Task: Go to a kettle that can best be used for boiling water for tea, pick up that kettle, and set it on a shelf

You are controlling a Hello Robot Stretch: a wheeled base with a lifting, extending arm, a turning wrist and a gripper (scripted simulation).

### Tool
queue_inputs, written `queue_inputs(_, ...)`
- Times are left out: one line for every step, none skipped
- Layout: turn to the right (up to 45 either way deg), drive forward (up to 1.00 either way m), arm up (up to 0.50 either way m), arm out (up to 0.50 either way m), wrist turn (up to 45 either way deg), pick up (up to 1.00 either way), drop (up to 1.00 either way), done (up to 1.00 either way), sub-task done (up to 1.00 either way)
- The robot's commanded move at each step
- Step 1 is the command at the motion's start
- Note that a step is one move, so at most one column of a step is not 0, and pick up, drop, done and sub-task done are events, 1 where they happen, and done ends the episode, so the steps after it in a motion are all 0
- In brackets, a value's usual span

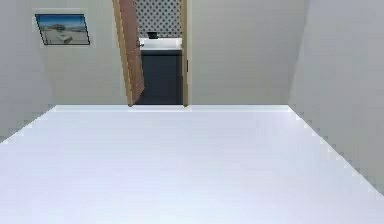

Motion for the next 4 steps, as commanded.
queue_inputs(45.0,0.00,0.00,0.00,0.0,0.00,0.00,0.00,0.00)
queue_inputs(45.0,0.00,0.00,0.00,0.0,0.00,0.00,0.00,0.00)
queue_inputs(21.0,0.00,0.00,0.00,0.0,0.00,0.00,0.00,0.00)
queue_inputs(0.0,1.00,0.00,0.00,0.0,0.00,0.00,0.00,0.00)
